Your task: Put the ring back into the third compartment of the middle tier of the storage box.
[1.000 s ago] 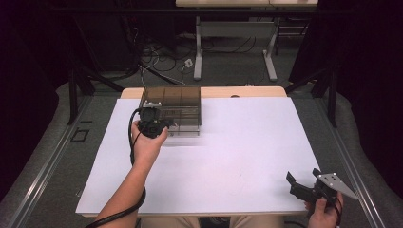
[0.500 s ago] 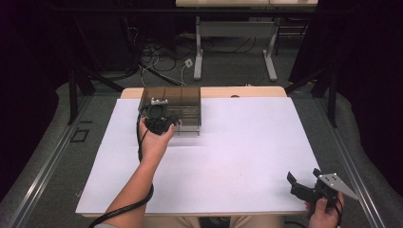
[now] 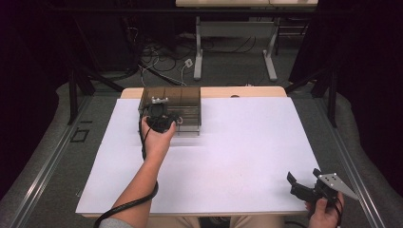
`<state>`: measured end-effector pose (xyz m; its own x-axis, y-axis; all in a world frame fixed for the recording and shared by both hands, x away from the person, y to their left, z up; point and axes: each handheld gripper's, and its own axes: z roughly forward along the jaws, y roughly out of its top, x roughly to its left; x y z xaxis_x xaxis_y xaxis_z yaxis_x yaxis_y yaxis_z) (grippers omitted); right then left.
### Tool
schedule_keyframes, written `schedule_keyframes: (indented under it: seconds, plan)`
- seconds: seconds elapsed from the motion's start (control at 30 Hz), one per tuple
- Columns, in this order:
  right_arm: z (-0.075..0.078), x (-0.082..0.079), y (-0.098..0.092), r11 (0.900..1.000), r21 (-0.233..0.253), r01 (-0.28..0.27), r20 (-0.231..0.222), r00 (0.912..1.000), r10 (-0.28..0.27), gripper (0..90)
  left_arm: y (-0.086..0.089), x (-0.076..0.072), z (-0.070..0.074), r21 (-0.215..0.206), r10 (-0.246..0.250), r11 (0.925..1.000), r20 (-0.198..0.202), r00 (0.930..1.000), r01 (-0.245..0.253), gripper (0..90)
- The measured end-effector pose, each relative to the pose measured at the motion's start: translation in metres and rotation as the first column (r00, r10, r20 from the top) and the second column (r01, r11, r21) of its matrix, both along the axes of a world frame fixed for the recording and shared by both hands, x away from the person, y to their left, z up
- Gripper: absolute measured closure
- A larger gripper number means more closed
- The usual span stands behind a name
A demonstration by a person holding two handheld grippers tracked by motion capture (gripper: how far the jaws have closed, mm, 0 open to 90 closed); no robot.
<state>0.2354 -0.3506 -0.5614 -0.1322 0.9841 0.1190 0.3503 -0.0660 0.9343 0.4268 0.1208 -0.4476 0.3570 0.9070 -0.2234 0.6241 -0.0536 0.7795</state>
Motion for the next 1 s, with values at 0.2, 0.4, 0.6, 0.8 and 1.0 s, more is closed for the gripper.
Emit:
schedule_keyframes:
  seconds: [0.2,0.4,0.6,0.8,1.0]
  plan:
    - [0.000,0.000,0.000,1.000,-0.001,0.000,0.002,1.0000,0.000,0.6,-0.001,0.003,-0.005,-0.001,0.008,1.0000,0.002,1.0000,-0.008,88.2]
    - [0.000,0.000,0.000,1.000,-0.001,0.000,0.002,1.0000,0.000,0.6,-0.006,0.007,-0.014,0.028,0.005,0.9996,-0.004,1.0000,-0.005,88.2]
    - [0.000,-0.001,0.000,1.000,-0.005,-0.001,-0.007,1.0000,0.001,0.6,-0.011,0.010,-0.023,0.042,0.004,0.9991,-0.020,0.9998,-0.003,88.2]
    - [0.000,0.000,0.000,1.000,-0.001,-0.005,0.001,1.0000,0.005,0.6,-0.017,0.014,-0.030,0.070,-0.005,0.9975,-0.042,0.9991,0.008,88.2]
    - [0.000,0.000,0.000,1.000,0.000,-0.008,-0.004,1.0000,0.008,0.6,-0.021,0.018,-0.037,0.110,-0.042,0.9929,-0.025,0.9988,0.044,88.2]
